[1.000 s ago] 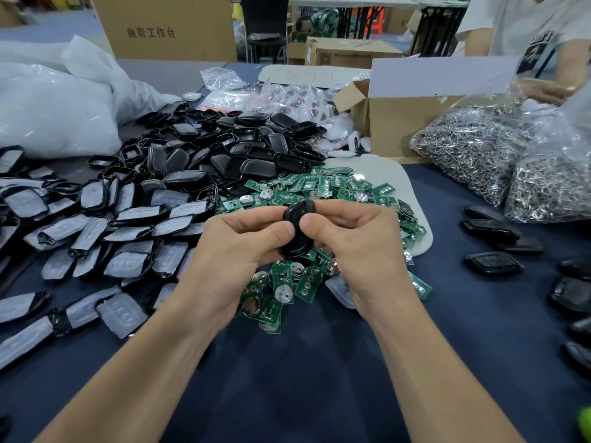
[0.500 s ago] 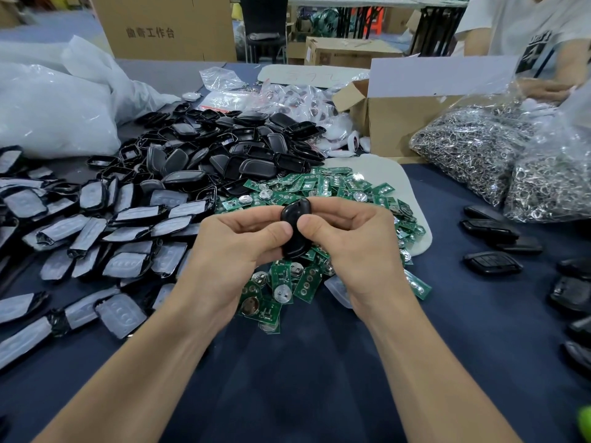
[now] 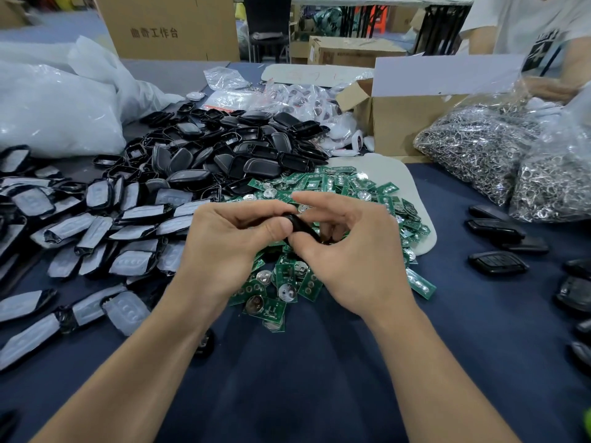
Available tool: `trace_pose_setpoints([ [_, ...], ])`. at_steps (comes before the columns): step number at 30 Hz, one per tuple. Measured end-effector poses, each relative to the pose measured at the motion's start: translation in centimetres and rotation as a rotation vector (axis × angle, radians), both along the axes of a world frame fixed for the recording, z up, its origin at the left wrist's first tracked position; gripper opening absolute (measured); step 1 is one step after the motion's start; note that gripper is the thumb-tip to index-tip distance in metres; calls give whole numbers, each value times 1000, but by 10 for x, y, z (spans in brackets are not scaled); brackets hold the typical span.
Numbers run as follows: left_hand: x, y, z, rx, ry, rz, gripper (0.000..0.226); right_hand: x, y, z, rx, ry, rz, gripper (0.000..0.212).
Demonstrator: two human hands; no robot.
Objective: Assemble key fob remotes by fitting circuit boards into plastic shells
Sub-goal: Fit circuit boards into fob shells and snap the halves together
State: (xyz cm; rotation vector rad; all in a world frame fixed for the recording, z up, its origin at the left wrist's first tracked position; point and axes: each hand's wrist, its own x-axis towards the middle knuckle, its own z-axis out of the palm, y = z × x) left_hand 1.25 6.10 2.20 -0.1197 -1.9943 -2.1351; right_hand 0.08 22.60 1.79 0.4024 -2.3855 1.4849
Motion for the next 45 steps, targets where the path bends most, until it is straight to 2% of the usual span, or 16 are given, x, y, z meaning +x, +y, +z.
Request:
trace_pose_setpoints([
  [3,-1,2,-1,60,13,17,22,-2,3,1,-50,-2,51,27],
  [7,1,5,0,109,-7,38,18,-1,2,1,-75,28,59,25],
  [12,0,3,-1,22,-14,45,14,-1,1,-1,-62,44,58,21],
  [16,0,3,-3,48,-47,40,16,-2,-1,-3,-90,18,68,25],
  [19,0,3,-3,79,-83,16,25,-6,1,-5,-186,-53,94,28],
  [23,1,5,-3,97,-88,13,21,-9,3,-6,-276,-101,120,31],
  [28,0,2,-2,123,-95,7,28,-11,4,-7,-416,-177,66,27],
  [33,2,-3,1,128,-133,-156,43,-9,3,-3,-574,-293,132,25],
  [36,1,-2,-1,146,-157,-148,43,-9,5,-4,-500,-303,157,23],
  [40,-1,-3,-2,169,-158,-105,46,-9,8,-5,-266,-238,178,44],
  [45,-2,-4,-3,175,-152,-98,45,-11,7,-9,-276,-244,199,46],
])
